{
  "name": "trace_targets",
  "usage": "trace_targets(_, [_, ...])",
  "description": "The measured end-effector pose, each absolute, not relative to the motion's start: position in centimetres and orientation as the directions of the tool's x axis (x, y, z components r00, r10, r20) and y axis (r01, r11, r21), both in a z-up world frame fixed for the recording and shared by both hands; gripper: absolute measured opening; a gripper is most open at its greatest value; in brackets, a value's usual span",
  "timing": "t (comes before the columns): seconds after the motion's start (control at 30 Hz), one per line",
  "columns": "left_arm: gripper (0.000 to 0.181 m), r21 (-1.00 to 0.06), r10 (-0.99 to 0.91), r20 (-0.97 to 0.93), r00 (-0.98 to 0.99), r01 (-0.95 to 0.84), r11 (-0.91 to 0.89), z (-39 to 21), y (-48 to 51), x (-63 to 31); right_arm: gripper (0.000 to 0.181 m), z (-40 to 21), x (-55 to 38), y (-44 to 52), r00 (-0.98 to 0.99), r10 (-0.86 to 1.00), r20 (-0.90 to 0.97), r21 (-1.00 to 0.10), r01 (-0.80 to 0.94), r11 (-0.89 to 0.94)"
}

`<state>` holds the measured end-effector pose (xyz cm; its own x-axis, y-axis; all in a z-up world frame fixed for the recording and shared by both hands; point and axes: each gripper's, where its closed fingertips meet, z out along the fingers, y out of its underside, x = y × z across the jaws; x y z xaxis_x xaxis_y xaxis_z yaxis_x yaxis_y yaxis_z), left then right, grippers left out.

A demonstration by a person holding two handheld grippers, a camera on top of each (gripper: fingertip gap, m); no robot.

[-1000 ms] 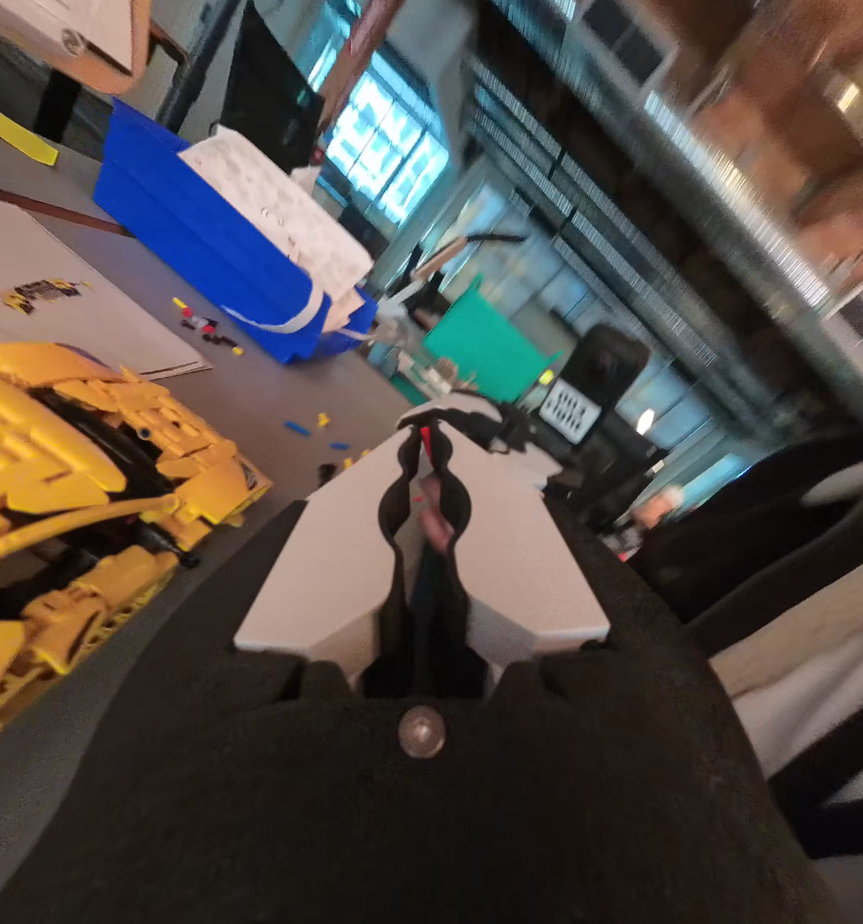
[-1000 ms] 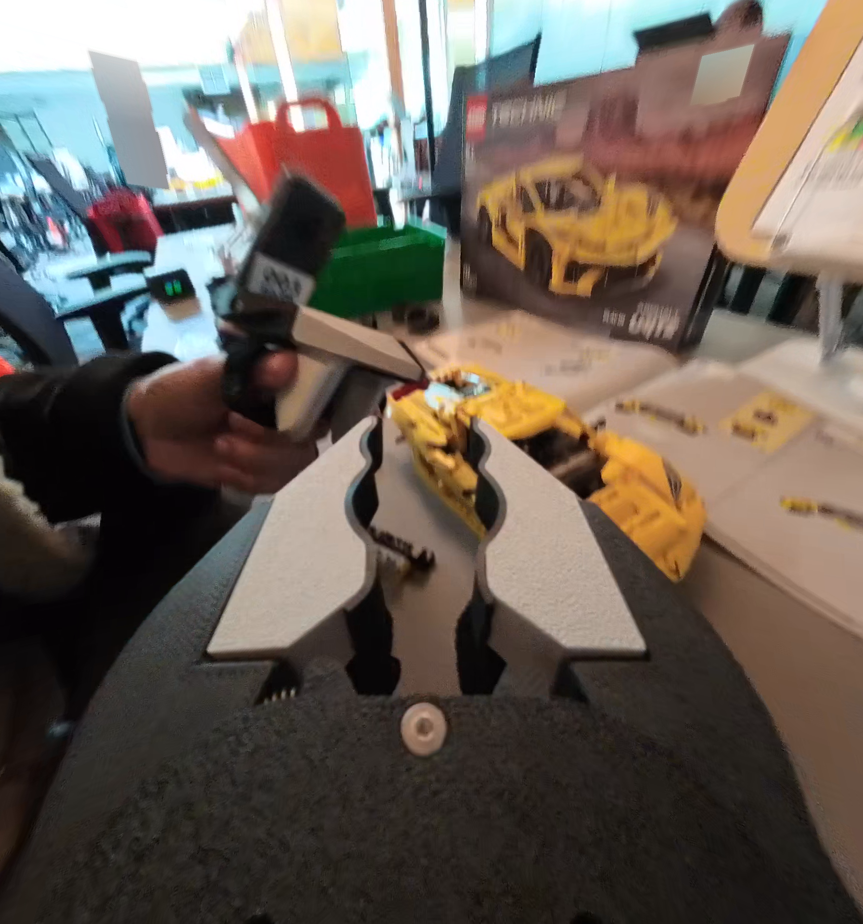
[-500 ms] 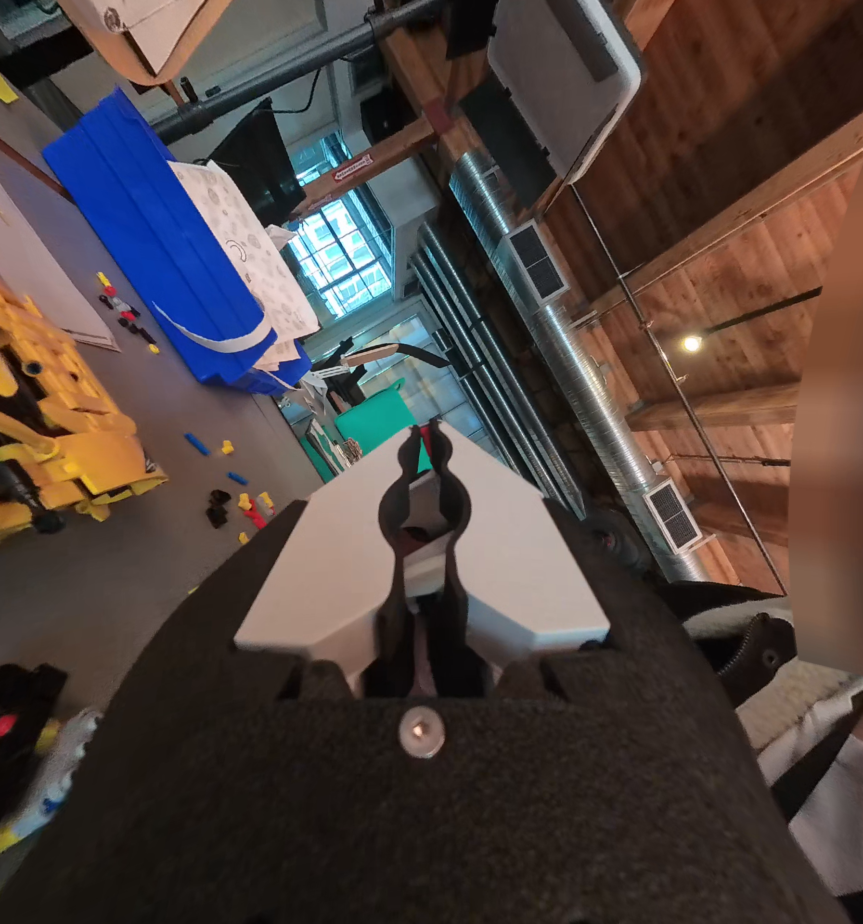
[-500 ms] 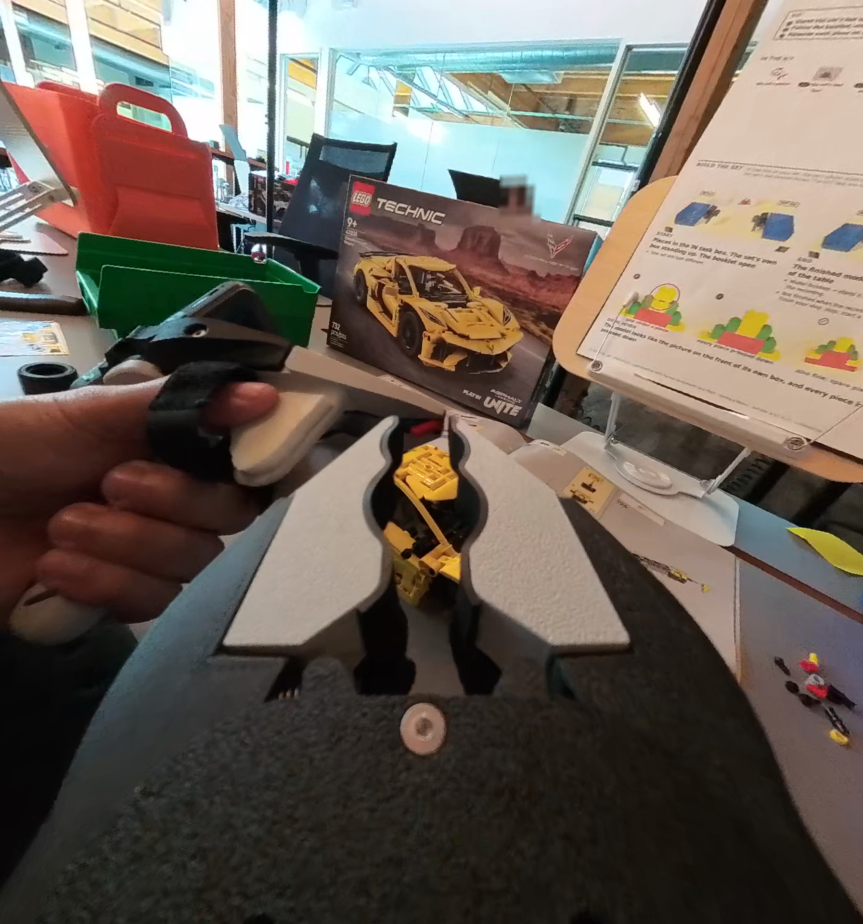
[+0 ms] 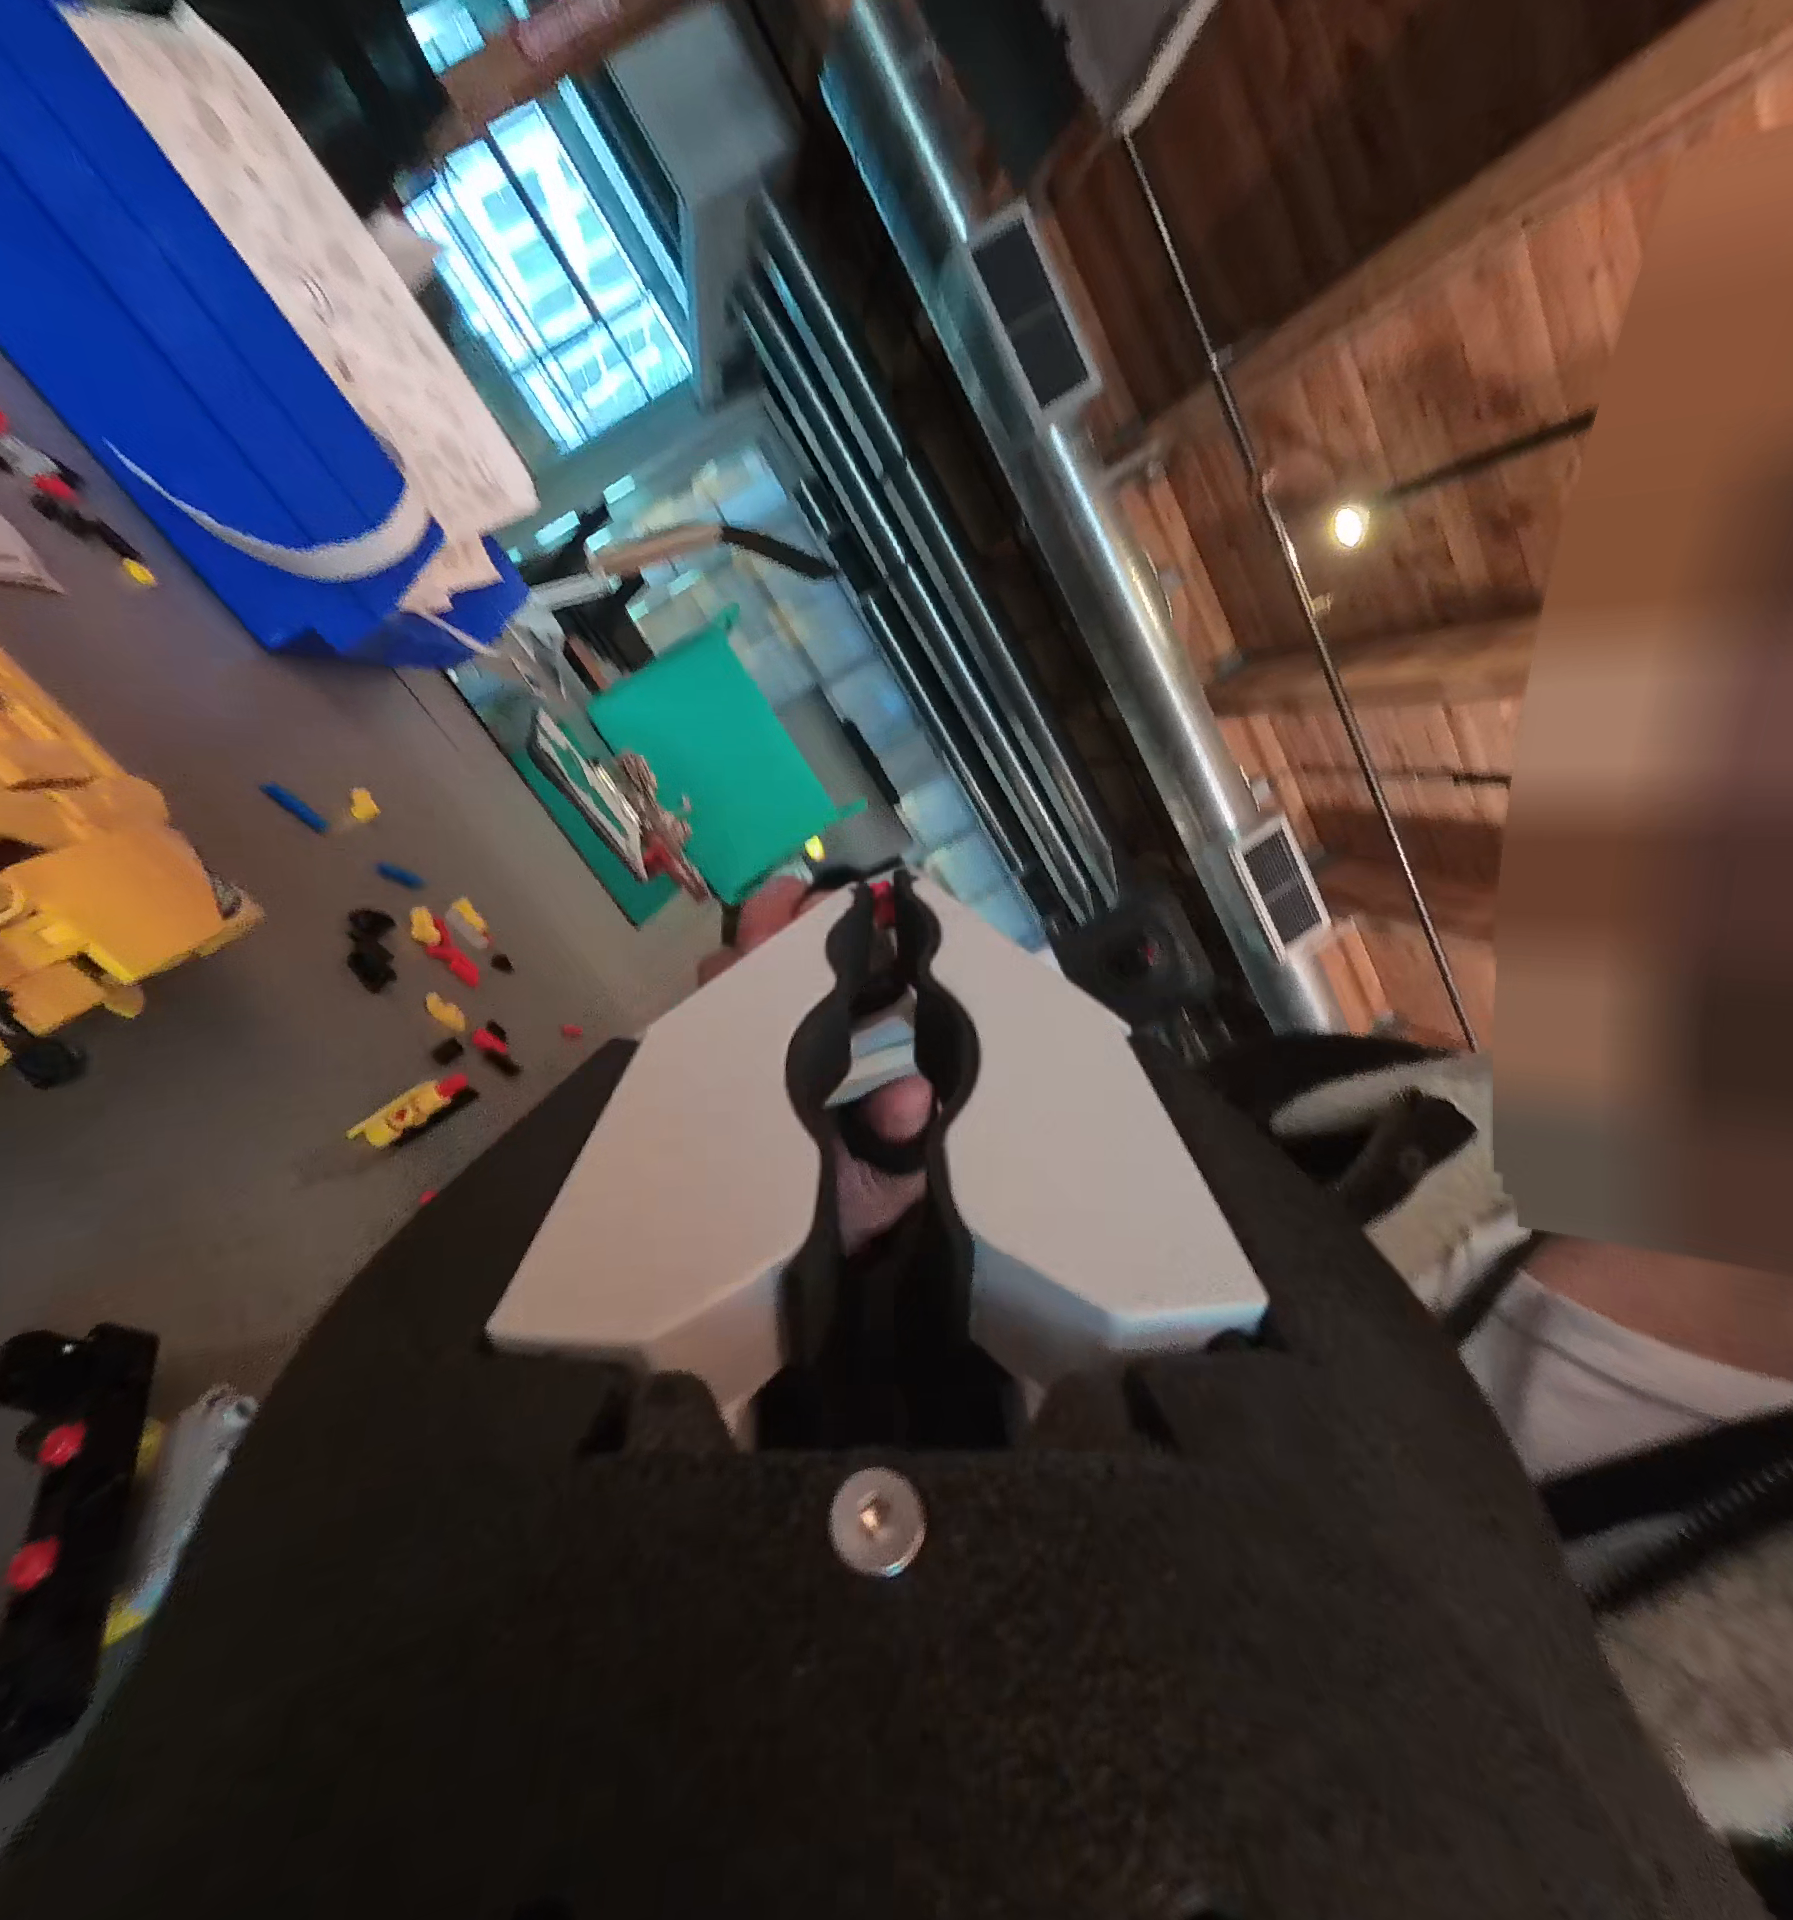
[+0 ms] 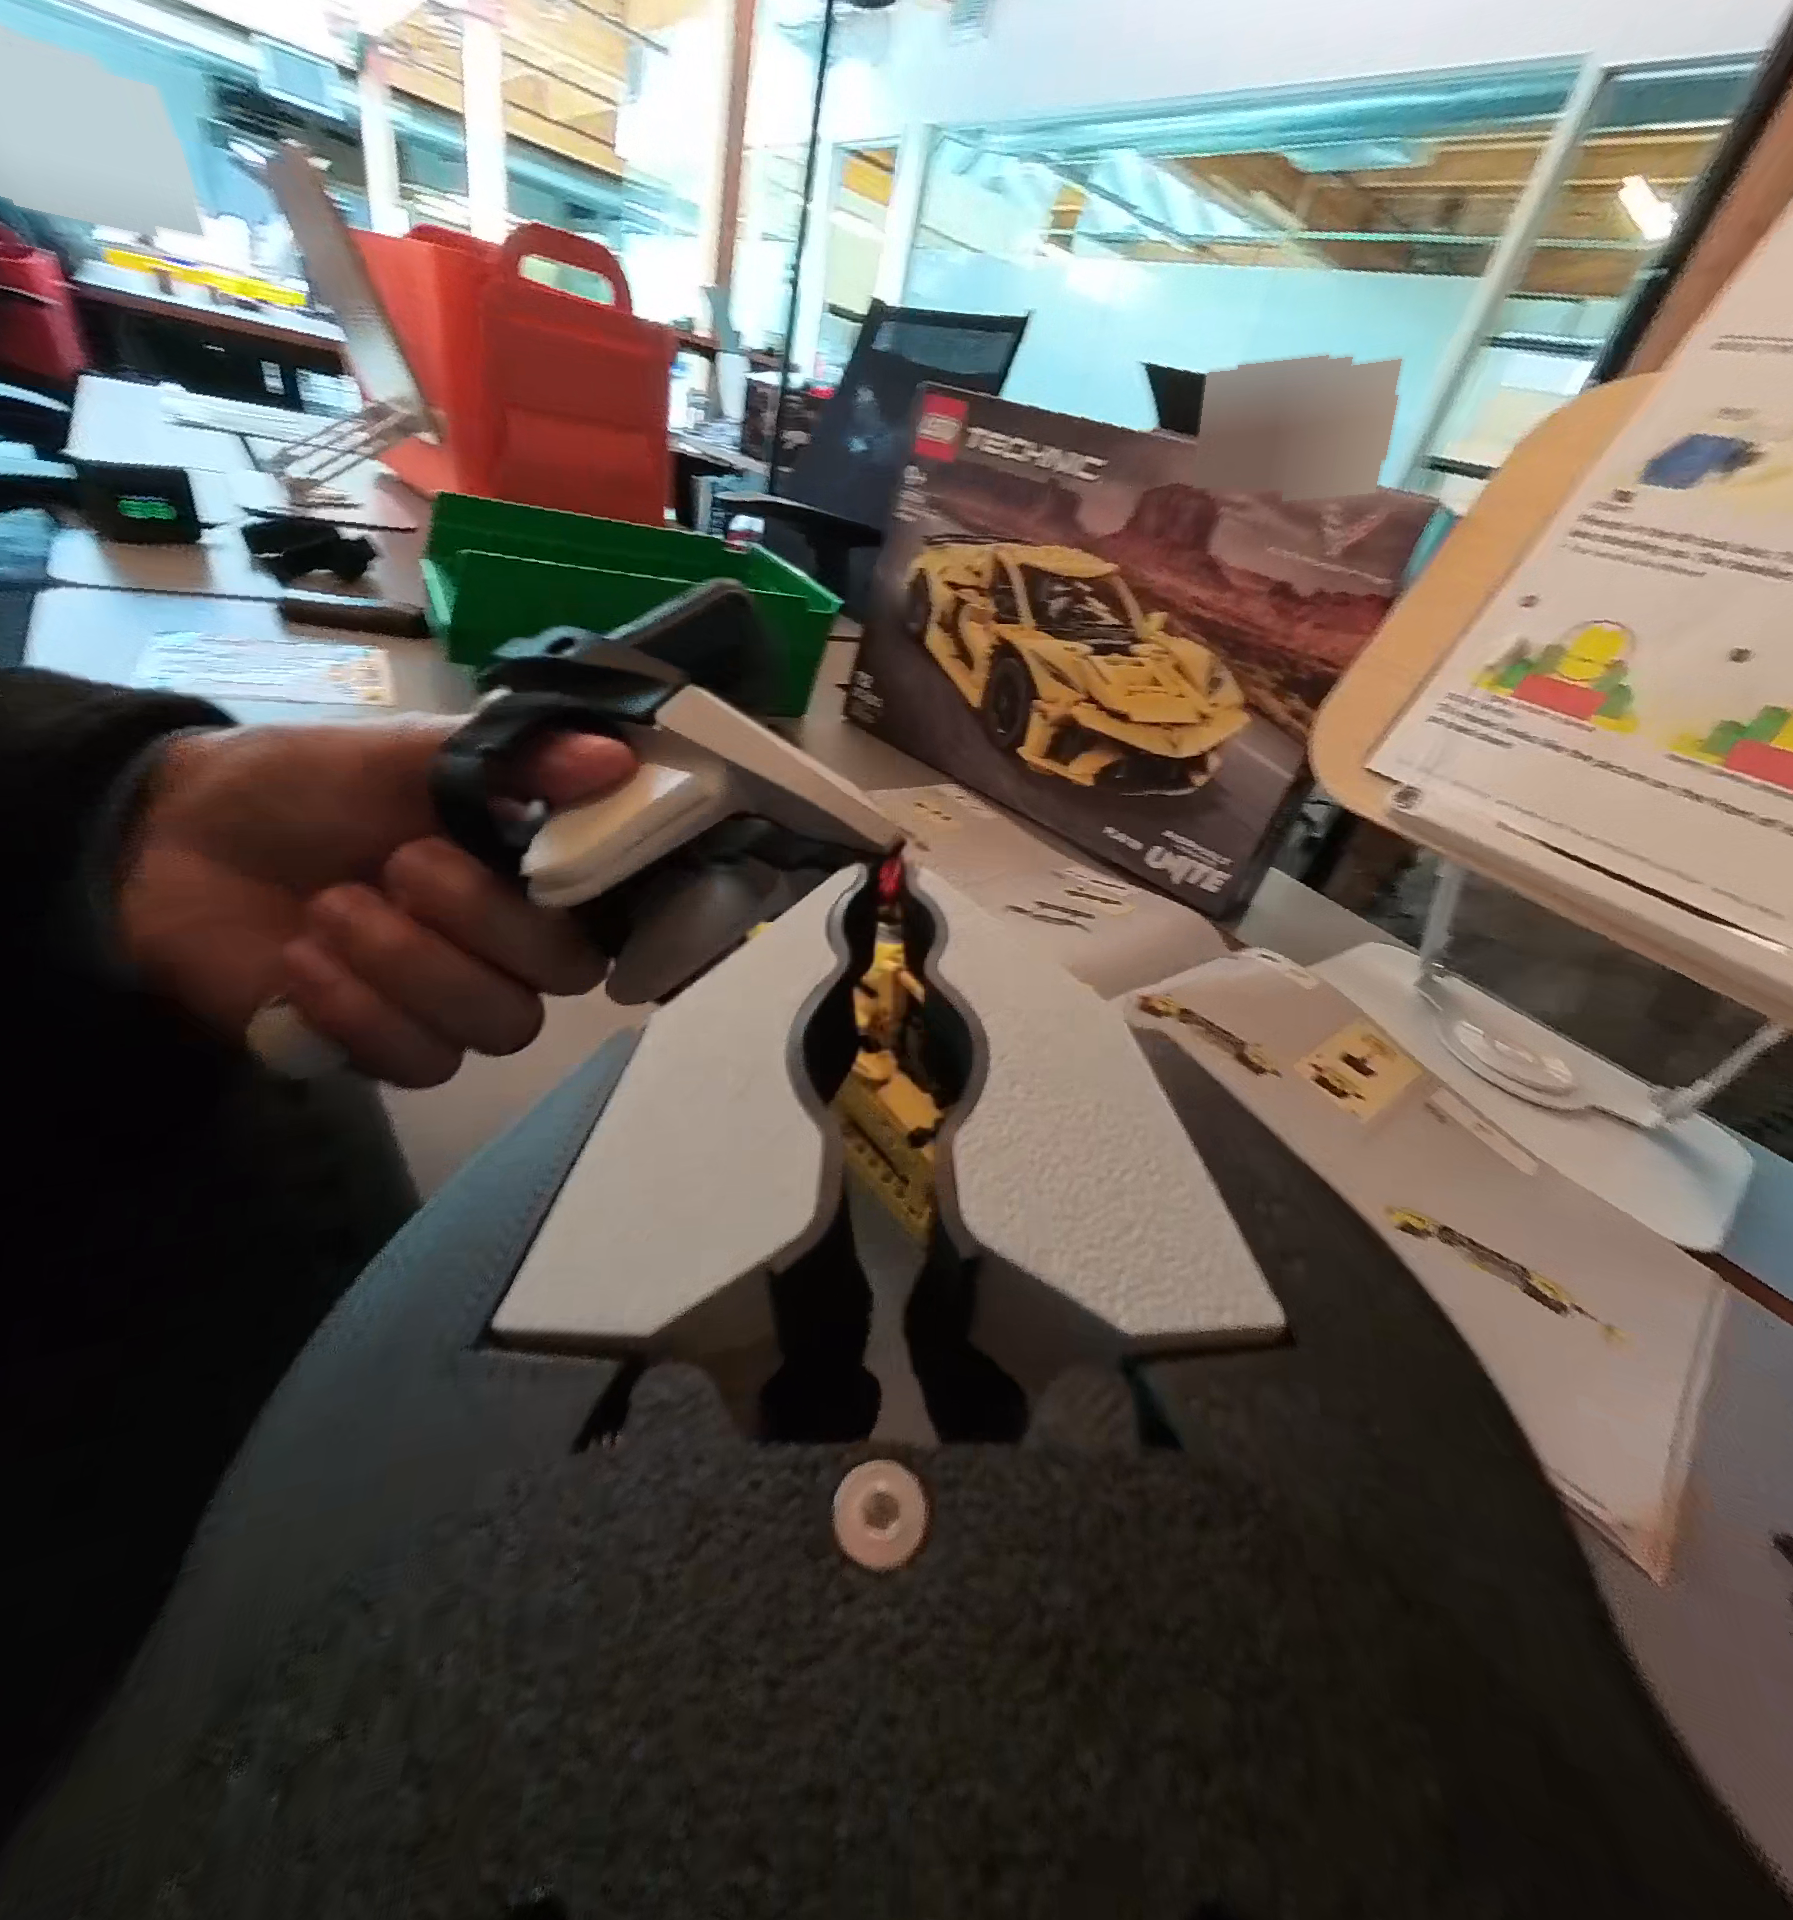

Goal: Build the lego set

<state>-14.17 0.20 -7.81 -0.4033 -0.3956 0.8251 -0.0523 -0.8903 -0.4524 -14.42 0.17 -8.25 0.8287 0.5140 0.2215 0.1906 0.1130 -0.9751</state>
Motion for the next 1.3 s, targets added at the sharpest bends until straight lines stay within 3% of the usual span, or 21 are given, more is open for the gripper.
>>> trace_targets(0.33, [0.006, -0.558, -0.381, 0.792, -0.476, -0.314, -0.768, -8.9, -2.3, -15.8, 0.002, -8.9, -16.3, -1.6, 0.654, 0.734, 0.182, -0.980, 0.185, 0.078])
trace_targets(0.67, [0.006, -0.540, -0.362, 0.801, -0.477, -0.314, -0.781, -8.9, -2.2, -15.9, 0.002, -9.3, -16.5, -1.8, 0.598, 0.787, 0.152, -0.981, 0.186, 0.049])
trace_targets(1.3, [0.003, -0.642, -0.498, 0.750, -0.436, -0.294, -0.709, -9.8, -2.2, -15.7, 0.002, -10.2, -16.5, -1.8, 0.585, 0.805, 0.104, -0.983, 0.184, -0.007])
